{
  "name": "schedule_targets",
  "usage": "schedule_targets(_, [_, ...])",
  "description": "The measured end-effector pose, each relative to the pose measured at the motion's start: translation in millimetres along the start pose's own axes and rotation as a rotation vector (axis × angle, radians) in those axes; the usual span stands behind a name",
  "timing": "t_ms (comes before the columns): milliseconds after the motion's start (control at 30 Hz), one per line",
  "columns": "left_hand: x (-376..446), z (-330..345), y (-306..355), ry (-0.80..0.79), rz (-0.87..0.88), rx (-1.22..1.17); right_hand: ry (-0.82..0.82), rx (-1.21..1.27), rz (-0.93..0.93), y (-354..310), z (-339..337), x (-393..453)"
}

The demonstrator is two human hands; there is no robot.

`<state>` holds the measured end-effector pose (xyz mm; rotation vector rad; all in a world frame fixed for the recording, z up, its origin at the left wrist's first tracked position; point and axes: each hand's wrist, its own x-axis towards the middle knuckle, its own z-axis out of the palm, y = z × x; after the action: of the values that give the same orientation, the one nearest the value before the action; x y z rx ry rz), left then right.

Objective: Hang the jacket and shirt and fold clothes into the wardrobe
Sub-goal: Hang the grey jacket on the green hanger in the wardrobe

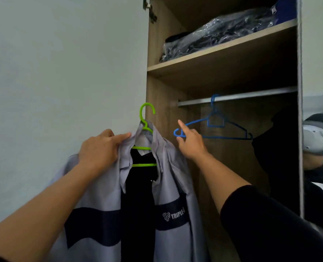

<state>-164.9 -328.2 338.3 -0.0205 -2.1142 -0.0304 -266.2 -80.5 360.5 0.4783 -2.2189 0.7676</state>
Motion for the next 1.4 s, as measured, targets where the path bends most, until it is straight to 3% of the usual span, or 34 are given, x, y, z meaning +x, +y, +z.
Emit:
schedule_targets(333, [40, 56, 18, 0.037, -0.079, 0.044, -0.053, 0.063, 0.247, 33, 22, 83])
schedule_targets(633, [56, 75, 35, -0.001, -0.080, 0.023, -0.099, -0.078, 0.253, 45, 29, 94])
schedule_targets(933, [87, 87, 61, -0.047, -0.019, -0.052, 0.315, -0.042, 0.324, 40, 1, 58])
schedule_targets(1133, [128, 94, 89, 0.011, 0.060, -0.097, 0.432, 0.091, 0.443, 43, -21, 43])
schedule_targets(1400, [190, 108, 136, 0.041, 0.047, -0.178, 0.463, 0.168, 0.579, 59, -40, 39])
